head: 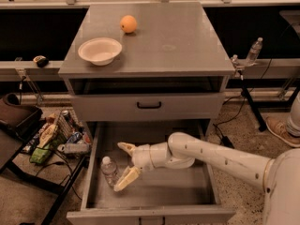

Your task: Place water bottle into middle drawer

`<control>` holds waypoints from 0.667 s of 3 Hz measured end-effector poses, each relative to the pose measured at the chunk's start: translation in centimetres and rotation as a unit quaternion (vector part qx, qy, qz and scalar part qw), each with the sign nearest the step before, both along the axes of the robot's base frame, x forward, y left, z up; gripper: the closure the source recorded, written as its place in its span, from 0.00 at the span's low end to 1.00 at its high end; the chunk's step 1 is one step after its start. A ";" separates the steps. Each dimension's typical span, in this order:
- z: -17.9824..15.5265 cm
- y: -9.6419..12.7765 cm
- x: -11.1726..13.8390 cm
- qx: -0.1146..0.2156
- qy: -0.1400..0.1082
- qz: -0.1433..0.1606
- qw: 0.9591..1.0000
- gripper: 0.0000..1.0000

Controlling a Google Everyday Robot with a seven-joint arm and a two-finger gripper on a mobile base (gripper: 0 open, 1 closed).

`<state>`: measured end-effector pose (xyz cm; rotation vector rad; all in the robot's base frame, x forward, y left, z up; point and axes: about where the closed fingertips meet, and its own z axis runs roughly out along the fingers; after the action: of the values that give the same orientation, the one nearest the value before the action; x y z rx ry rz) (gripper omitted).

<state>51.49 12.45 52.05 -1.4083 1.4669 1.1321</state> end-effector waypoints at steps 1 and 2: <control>3.8 -3.8 0.1 -0.071 0.007 -0.016 0.997 0.00; 10.5 -8.7 1.8 -0.133 -0.028 -0.064 0.989 0.00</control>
Offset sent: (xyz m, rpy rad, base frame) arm 0.0343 -0.1503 0.1546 -0.3875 -0.0928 -0.2369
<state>53.27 3.77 62.54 -1.4864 1.6895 0.8344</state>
